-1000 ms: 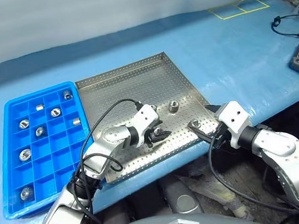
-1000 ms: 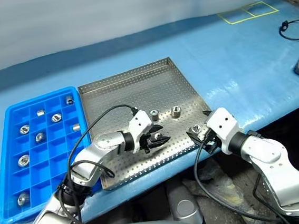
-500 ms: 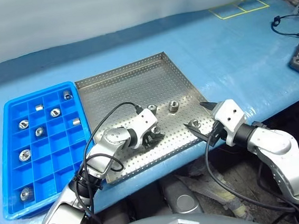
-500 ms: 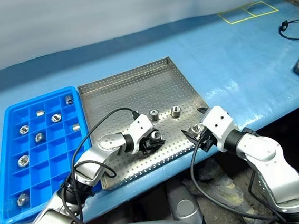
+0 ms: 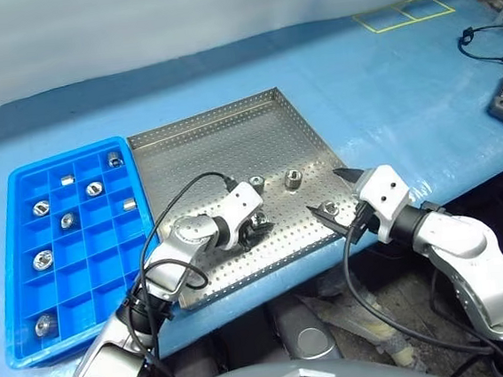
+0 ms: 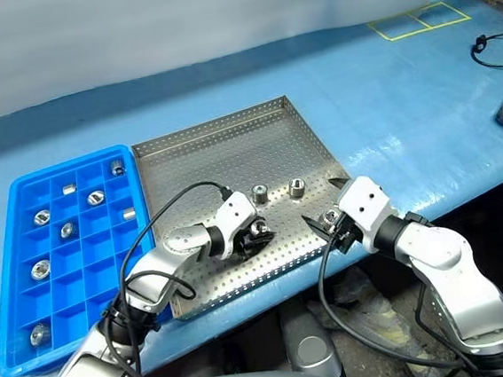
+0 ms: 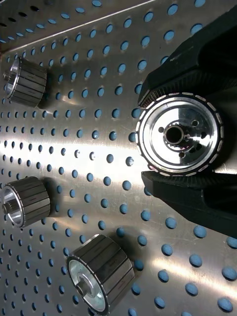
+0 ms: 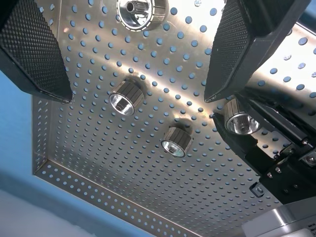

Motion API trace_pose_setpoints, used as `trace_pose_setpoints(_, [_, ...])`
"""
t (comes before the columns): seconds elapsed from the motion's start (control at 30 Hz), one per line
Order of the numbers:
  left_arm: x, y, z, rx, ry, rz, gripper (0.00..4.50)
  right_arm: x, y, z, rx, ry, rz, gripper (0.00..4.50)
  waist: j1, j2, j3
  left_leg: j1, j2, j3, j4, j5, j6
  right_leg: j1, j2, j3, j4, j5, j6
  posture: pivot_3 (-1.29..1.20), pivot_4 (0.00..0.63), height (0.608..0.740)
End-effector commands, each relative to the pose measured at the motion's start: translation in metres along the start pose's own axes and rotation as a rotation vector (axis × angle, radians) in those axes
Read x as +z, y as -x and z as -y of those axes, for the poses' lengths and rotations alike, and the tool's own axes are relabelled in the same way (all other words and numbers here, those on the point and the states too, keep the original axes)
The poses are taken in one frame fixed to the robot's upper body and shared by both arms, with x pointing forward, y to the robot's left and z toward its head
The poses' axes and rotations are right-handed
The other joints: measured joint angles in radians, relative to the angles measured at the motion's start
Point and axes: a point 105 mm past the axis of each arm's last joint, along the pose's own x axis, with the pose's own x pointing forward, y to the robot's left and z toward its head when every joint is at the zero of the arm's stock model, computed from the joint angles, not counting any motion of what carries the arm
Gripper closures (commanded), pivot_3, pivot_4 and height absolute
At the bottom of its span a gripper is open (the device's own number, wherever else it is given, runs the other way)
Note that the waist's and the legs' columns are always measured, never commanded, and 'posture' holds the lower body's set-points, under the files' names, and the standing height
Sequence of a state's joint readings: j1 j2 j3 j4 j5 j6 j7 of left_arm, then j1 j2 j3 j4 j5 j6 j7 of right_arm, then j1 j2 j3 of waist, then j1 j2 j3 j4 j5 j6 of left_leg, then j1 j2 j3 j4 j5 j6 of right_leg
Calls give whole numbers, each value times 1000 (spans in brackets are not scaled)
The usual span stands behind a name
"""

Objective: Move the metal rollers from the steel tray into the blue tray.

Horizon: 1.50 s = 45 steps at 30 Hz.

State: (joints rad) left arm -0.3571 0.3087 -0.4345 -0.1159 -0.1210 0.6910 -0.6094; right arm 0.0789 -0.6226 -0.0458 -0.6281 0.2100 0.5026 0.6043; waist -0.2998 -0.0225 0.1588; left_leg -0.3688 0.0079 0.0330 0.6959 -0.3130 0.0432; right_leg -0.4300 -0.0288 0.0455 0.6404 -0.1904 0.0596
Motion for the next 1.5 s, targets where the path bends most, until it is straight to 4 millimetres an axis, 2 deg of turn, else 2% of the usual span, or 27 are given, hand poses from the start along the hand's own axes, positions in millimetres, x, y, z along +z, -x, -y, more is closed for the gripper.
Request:
trace_pose_setpoints(0.03, [23,14,-8,48,11,111,2782,13,-5,-3,26,25,59,0,0,0,0,0,0,0,0,0,0,0,0,0,0,0,0,-349,150,740])
trace_pose_setpoints(0.2, [31,66,-38,235,33,174,2782,16,-17,-20,124,2,91,0,3,0,1,0,1,0,-1,0,0,-1,0,0,1,0,0,-290,150,740])
trace_pose_setpoints(0.4, [24,147,-67,546,24,149,2782,10,-38,-33,219,-36,94,0,39,-1,1,0,1,-1,-1,0,0,-1,0,-1,2,0,-1,-170,150,740])
trace_pose_setpoints(0.5, [14,180,-69,698,27,85,2782,10,-48,-36,263,-35,103,0,76,-2,2,0,1,-1,-1,0,0,-2,-1,-1,1,1,-2,-108,150,740])
trace_pose_setpoints(0.63, [-9,206,-55,819,79,-19,2782,12,-56,-38,308,-22,116,0,148,-2,2,-1,1,-1,-2,0,0,-3,-2,-2,0,2,-5,-50,150,740])
trace_pose_setpoints(0.77, [-28,224,-41,903,150,-81,2782,13,-62,-39,335,-10,121,0,222,-3,2,-2,0,-1,-3,0,-1,-4,-4,-5,0,1,-7,12,150,740])
trace_pose_setpoints(0.83, [-38,231,-37,940,186,-104,2782,14,-66,-40,352,-7,127,0,247,-3,2,-2,1,-1,-3,0,-1,-4,-9,-8,0,-2,-13,36,150,740])
trace_pose_setpoints(0.97, [-43,231,-37,964,206,-113,2782,16,-70,-41,370,-2,138,0,294,-3,2,-2,-1,-4,-3,0,-2,-2,-13,-15,1,-4,-16,57,150,740])
trace_pose_setpoints(1.27, [-40,226,-59,999,224,-65,2782,15,-71,-40,373,6,140,0,312,-3,2,-1,-2,-10,-2,2,-3,2,-11,-23,1,-4,-18,39,150,740])
trace_pose_setpoints(1.5, [-49,212,-67,957,248,-91,2782,14,-67,-37,343,4,138,0,311,-3,2,-2,-2,-11,-2,2,-3,1,-11,-24,1,-4,-18,8,150,740])
